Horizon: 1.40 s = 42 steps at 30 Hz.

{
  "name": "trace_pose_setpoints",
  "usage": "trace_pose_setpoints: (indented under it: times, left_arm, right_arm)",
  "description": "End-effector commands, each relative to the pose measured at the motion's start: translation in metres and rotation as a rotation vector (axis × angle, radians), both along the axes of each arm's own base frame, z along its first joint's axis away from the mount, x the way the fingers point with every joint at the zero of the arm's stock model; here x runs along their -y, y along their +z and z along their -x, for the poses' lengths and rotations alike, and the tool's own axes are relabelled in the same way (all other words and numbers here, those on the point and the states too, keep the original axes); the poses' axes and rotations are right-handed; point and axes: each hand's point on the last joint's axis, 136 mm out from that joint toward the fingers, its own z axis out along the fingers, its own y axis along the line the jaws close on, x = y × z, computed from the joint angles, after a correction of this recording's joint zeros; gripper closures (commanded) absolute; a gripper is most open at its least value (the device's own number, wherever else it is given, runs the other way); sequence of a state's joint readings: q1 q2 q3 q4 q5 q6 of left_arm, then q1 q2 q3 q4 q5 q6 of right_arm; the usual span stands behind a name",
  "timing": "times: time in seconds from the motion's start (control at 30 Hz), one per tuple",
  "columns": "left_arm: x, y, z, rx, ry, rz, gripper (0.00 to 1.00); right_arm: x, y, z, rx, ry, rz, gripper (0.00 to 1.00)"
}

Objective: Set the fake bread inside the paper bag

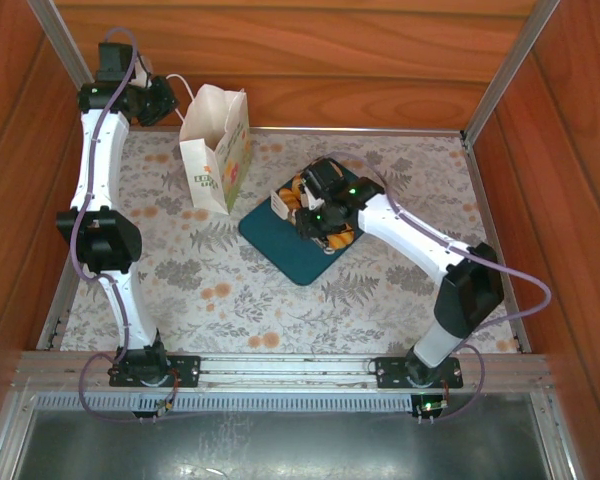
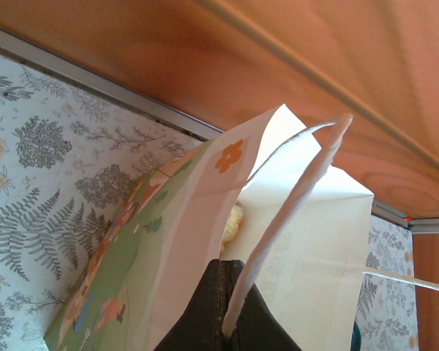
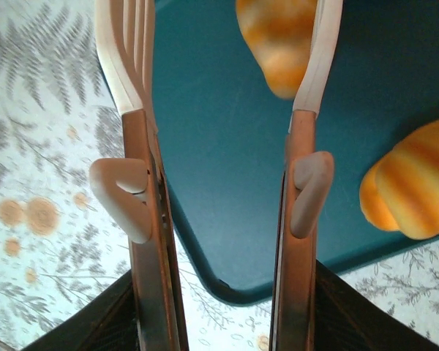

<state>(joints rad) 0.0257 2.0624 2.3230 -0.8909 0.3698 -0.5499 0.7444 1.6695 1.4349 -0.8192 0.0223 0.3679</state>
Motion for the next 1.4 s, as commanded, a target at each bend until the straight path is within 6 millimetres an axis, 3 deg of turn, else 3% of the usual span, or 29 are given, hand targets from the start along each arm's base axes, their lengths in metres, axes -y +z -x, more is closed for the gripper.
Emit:
trace_pose_setpoints:
  times: [0.0, 0.4, 1.17, 1.37]
  left_arm:
    - [-0.002, 0.013, 0.006, 0.028, -0.004, -0.001, 1.00]
    - [-0.003, 0.012, 0.005, 0.026, -0.005, -0.001, 1.00]
    - [-0.003, 0.011, 0.005, 0.025, -0.003, 0.003, 1.00]
    - [-0.004, 0.011, 0.005, 0.024, -0.003, 0.002, 1.00]
  right_arm:
    - [0.003, -0.003, -0.002, -0.009, 0.021, 0.041, 0.47]
    - [0.007, -0.032, -0.008, -0.053, 0.024, 0.135, 0.48]
    - [0.004, -0.060, -0.029, -0.062, 0.040, 0.236, 0.49]
    - [0.000, -0.058, -0.029, -0.065, 0.048, 0.221, 0.54]
